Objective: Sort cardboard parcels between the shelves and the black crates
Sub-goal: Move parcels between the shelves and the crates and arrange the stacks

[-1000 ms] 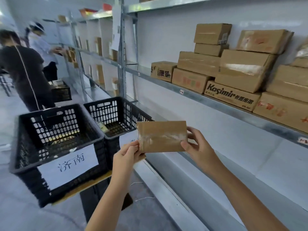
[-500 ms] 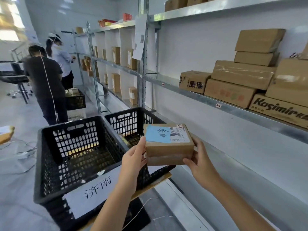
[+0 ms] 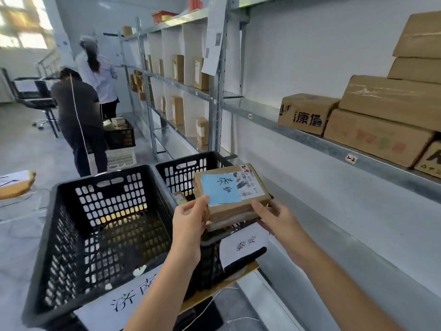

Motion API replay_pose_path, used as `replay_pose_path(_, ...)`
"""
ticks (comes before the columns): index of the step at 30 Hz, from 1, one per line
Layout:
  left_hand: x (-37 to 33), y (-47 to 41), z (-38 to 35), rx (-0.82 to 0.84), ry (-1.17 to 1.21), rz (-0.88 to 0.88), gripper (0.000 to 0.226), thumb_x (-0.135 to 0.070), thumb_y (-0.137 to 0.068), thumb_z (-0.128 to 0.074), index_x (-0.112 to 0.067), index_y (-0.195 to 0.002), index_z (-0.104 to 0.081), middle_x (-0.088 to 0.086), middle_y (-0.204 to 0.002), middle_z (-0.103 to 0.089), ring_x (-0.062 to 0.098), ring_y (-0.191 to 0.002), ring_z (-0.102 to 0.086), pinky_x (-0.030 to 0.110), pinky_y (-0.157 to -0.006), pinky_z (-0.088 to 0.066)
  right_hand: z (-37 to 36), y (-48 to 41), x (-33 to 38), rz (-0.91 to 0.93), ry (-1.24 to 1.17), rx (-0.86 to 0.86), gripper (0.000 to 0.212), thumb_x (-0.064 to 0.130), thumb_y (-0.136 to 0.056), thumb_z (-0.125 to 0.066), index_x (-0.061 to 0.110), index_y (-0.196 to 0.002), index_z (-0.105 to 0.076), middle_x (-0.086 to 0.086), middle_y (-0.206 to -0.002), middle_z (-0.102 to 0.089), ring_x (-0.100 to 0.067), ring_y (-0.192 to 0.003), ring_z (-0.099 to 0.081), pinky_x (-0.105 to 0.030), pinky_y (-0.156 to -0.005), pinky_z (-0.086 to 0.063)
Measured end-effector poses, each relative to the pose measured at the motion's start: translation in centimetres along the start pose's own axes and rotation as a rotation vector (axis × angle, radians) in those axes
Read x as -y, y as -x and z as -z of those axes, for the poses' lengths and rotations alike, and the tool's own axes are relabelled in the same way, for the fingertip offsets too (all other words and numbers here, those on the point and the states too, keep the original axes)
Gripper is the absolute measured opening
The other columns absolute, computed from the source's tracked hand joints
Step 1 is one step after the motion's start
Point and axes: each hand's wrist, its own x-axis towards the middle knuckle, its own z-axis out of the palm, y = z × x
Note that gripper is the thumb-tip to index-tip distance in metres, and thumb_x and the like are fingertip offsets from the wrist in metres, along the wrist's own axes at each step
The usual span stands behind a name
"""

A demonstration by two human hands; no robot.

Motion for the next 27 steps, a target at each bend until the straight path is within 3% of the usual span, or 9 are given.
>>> replay_pose_path(2,0.2,-2.0,-0.8,-0.033,0.008,-0.014,0.04,-0.036,-0.085,-0.074,-0.017,-0.116,-0.058,0.007,-0.109,-0.073,0.019,-0.094,-0.073,0.029,-0.072,-0.057,-0.1,-3.1,0.3,-0.085,-0.182,0.042,0.082,0.063,-0.061,-0.078,0.019,-0.127,-0.06,0.006,-0.107,-0.075,-0.011,-0.103,-0.069,-0.032,-0.095,-0.054)
replay_pose_path(5,0.5,-4.9,-2.4,-0.085,0.064,-0.033,0.041,-0.034,-0.086,-0.075,-0.016,-0.118,-0.055,0.007,-0.107,-0.074,0.015,-0.087,-0.075,0.025,-0.066,-0.058,-0.3,-7.8,0.3,-0.22,-0.404,0.122,0.077,0.049,-0.062,-0.086,0.01,-0.124,-0.06,-0.01,-0.112,-0.071,-0.023,-0.106,-0.069,-0.033,-0.085,-0.06)
replay_pose_path(9,1.3,-8.6,-5.5,-0.113,0.083,-0.055,0.059,-0.027,-0.084,-0.077,-0.018,-0.132,-0.043,0.009,-0.119,-0.066,0.021,-0.096,-0.074,0.028,-0.073,-0.061,-0.8,-13.6,0.2,-0.224,-0.485,0.38,0.067,0.044,-0.076,-0.082,0.023,-0.135,-0.055,-0.003,-0.121,-0.072,-0.023,-0.114,-0.066,-0.041,-0.095,-0.055)
replay_pose_path(12,1.7,-11.5,-7.5,-0.081,0.06,-0.082,0.087,-0.032,-0.071,-0.085,-0.027,-0.141,-0.034,0.008,-0.125,-0.064,0.02,-0.102,-0.073,0.036,-0.088,-0.058,-0.7,-18.2,0.5,-0.218,-0.554,0.428,0.066,0.036,-0.079,-0.081,0.021,-0.136,-0.053,-0.005,-0.122,-0.071,-0.024,-0.115,-0.066,-0.046,-0.101,-0.052)
replay_pose_path(15,1.7,-13.9,-8.7,-0.088,-0.06,-0.11,0.1,-0.048,-0.059,-0.09,-0.026,-0.142,-0.039,0.0,-0.126,-0.067,0.015,-0.108,-0.07,0.037,-0.098,-0.053,0.1,-22.3,1.0,-0.187,-0.547,0.466,0.064,0.035,-0.079,-0.081,0.018,-0.135,-0.055,-0.007,-0.121,-0.071,-0.023,-0.112,-0.068,-0.048,-0.101,-0.051)
replay_pose_path(19,1.5,-15.8,-8.1,-0.151,-0.358,-0.149,0.088,-0.074,-0.058,-0.079,-0.039,-0.134,-0.054,-0.016,-0.131,-0.062,0.001,-0.12,-0.058,0.03,-0.101,-0.048,0.9,-27.1,0.3,-0.221,-0.495,0.482,0.064,0.035,-0.075,-0.082,0.013,-0.13,-0.059,-0.009,-0.115,-0.074,-0.023,-0.106,-0.071,-0.046,-0.095,-0.056)
replay_pose_path(22,1.9,-16.8,-6.6,-0.182,-0.467,-0.167,0.081,-0.061,-0.069,-0.078,-0.034,-0.14,-0.05,-0.015,-0.142,-0.053,-0.002,-0.128,-0.049,0.03,-0.109,-0.042,0.8,-29.7,-0.5,-0.24,-0.41,0.48,0.066,0.038,-0.067,-0.084,0.014,-0.124,-0.063,-0.006,-0.109,-0.076,-0.021,-0.101,-0.072,-0.045,-0.089,-0.058)
replay_pose_path(25,2.7,-17.3,-5.0,-0.181,-0.604,-0.188,0.075,-0.047,-0.079,-0.076,-0.029,-0.145,-0.044,-0.023,-0.134,-0.049,-0.026,-0.11,-0.045,0.0,-0.091,-0.037,0.2,-31.2,-1.7,-0.265,-0.33,0.481,0.062,0.042,-0.061,-0.083,0.015,-0.114,-0.067,-0.002,-0.1,-0.078,-0.014,-0.088,-0.075,-0.035,-0.071,-0.06)
replay_pose_path(27,3.4,-18.0,-4.1,-0.211,-0.695,-0.187,0.072,-0.042,-0.084,-0.075,-0.03,-0.145,-0.041,-0.035,-0.122,-0.043,-0.038,-0.097,-0.04,-0.008,-0.075,-0.035,-0.6,-32.4,-2.9,-0.282,-0.279,0.478,0.053,0.04,-0.068,-0.082,0.015,-0.113,-0.068,-0.001,-0.097,-0.078,-0.018,-0.091,-0.074,-0.039,-0.081,-0.058)
